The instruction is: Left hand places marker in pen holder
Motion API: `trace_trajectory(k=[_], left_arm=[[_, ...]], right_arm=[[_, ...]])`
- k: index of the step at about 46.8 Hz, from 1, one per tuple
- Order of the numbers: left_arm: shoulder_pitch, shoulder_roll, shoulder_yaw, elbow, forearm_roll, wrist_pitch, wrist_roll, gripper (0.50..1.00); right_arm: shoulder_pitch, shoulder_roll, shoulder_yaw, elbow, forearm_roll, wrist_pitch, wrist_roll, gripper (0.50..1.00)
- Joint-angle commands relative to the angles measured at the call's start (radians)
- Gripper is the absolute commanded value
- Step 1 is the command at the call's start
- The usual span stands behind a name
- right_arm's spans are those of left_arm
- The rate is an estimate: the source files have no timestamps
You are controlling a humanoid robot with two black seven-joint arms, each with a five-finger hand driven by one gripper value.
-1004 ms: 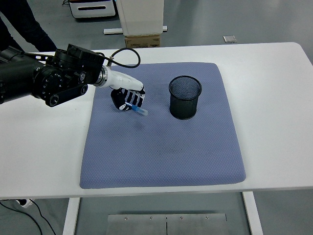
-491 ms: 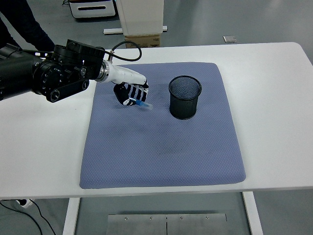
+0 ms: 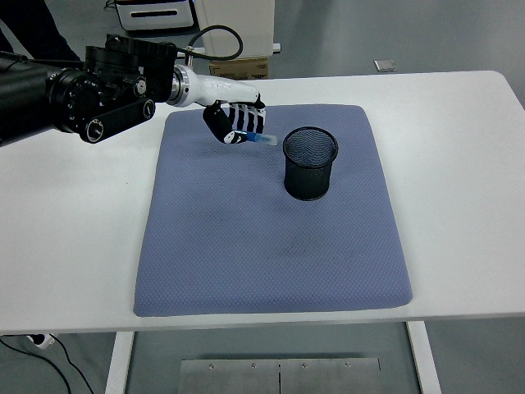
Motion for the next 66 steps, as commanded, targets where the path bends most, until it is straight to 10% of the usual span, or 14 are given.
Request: trace_trajectory(k=[1, 66], left_arm=[[0.000, -0.005, -0.021, 0.000, -0.013, 0.001, 0.000, 0.500], [0.032, -0.148, -0.165, 0.006, -0.444, -0.002, -0.002, 0.500]], right_arm=[[0.000, 0.000, 0.000, 0.000, 0.000, 0.000, 0.000, 1.000], [0.000, 0.000, 0.000, 0.000, 0.000, 0.000, 0.000, 1.000]])
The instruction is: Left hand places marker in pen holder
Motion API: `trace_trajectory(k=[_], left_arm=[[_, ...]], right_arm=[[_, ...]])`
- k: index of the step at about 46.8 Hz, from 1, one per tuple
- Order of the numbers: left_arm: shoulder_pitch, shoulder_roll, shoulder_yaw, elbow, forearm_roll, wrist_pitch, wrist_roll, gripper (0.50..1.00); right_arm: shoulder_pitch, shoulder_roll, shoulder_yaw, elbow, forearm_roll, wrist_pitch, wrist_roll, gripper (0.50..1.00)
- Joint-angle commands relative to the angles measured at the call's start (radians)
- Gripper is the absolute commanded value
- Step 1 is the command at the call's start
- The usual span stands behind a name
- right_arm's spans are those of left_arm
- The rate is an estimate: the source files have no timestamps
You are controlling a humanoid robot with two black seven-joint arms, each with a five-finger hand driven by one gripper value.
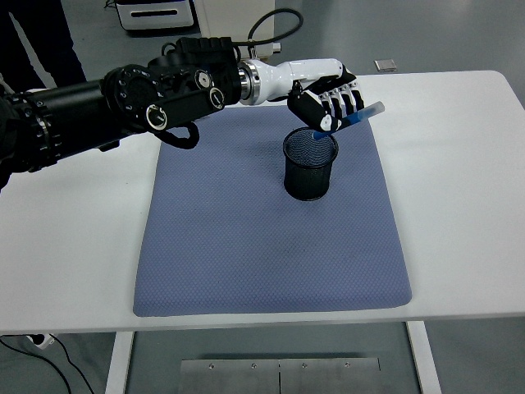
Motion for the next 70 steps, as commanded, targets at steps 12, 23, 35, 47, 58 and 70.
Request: trace_trajectory(k=[12, 23, 35, 47, 58, 70], left_arm=[[0.025, -0.007, 0.000, -0.001, -0.019, -0.001, 0.000, 0.540], [0.033, -0.005, 0.000, 0.000, -0.034, -0.001, 0.000, 0.724], [0.029, 0.005, -0.004, 0.002, -0.065, -0.003, -0.001, 0.754], [0.013, 0.044, -0.012, 0.003, -0.156, -0.014, -0.020, 0.886], [0.077, 0.122, -0.150, 0.003, -0.235, -0.011, -0.020, 1.000], [0.365, 0.260, -0.423, 0.005, -0.235, -0.001, -0.021, 1.000]], right_arm=[[0.002, 0.000, 0.000, 0.000, 0.000, 0.000, 0.000, 1.000], [0.000, 0.000, 0.000, 0.000, 0.000, 0.000, 0.000, 1.000], [0.000, 0.000, 0.000, 0.000, 0.000, 0.000, 0.000, 1.000], [0.000, 0.000, 0.000, 0.000, 0.000, 0.000, 0.000, 1.000], [0.000, 0.000, 0.000, 0.000, 0.000, 0.000, 0.000, 1.000], [0.000, 0.000, 0.000, 0.000, 0.000, 0.000, 0.000, 1.000]])
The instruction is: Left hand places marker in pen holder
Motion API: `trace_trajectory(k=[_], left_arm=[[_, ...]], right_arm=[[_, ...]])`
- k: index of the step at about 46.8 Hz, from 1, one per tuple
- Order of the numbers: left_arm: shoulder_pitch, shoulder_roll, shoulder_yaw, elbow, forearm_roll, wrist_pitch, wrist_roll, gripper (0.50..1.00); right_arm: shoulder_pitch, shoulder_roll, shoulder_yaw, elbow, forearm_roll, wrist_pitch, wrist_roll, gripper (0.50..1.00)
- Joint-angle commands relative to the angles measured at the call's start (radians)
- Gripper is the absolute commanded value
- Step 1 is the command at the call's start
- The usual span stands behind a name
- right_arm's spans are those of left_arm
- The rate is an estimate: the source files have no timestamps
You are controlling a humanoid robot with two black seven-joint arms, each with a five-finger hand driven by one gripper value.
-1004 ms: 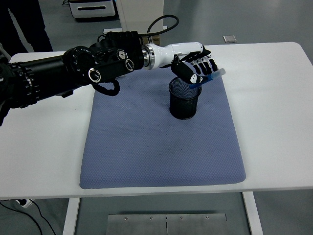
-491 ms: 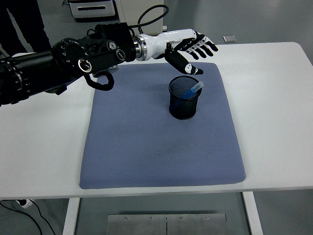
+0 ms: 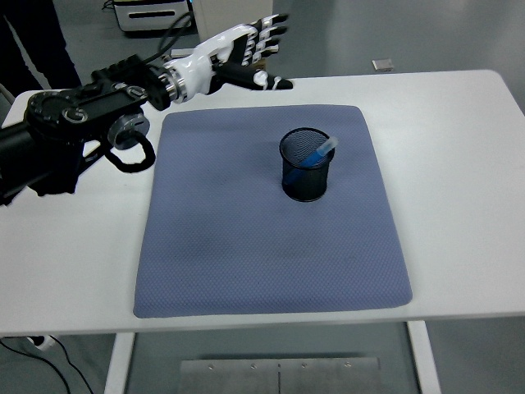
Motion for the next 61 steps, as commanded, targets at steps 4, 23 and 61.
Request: trace_trajectory(k=[4, 23, 61], left_arm=[[0.112, 0.044, -0.145, 0.001, -0.002, 0.001, -0.006, 1.000], [0.335, 0.220, -0.395, 0.001, -0.013, 0.000, -0.108, 1.000], [0.512, 0.282, -0.507, 0.001, -0.064, 0.003, -0.173, 1.000]], right_arm=[[0.000, 0.000, 0.000, 0.000, 0.000, 0.000, 0.000, 1.000], [0.000, 0.000, 0.000, 0.000, 0.000, 0.000, 0.000, 1.000], [0.003, 0.000, 0.000, 0.002, 0.001, 0.000, -0.012, 1.000]])
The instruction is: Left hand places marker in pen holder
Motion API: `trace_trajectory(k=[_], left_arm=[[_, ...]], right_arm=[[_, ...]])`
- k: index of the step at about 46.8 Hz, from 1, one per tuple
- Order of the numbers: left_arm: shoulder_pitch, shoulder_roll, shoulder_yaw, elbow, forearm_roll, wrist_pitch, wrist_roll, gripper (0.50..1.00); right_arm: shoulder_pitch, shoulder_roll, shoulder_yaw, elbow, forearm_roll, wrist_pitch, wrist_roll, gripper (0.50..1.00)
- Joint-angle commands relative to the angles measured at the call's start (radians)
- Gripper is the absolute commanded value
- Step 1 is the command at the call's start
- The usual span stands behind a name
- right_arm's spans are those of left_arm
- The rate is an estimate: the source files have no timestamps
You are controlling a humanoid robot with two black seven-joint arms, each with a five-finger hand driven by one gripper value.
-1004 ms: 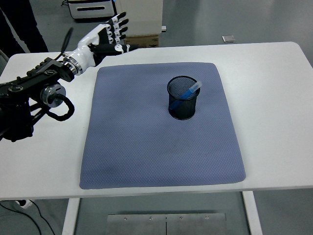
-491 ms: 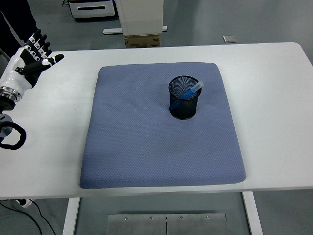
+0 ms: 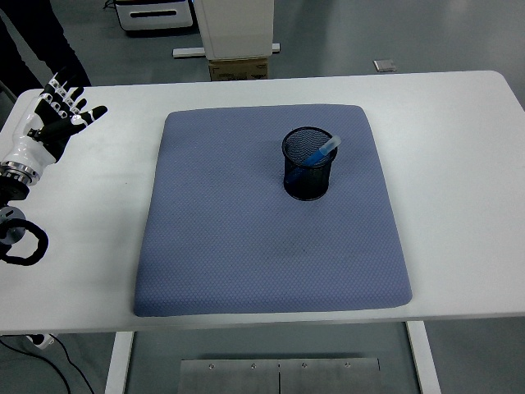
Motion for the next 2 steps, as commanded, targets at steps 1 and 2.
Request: trace_trajectory(k=[1, 2], left_arm=[[-0.005, -0.002, 0.000, 0.000, 0.000, 0.000, 0.002, 1.000], [-0.005, -0.002, 0.000, 0.000, 0.000, 0.000, 0.002, 1.000]], right_arm=[[0.000, 0.000, 0.000, -0.001, 0.000, -0.001, 0.000, 1.000], [0.000, 0.000, 0.000, -0.001, 0.000, -0.001, 0.000, 1.000]])
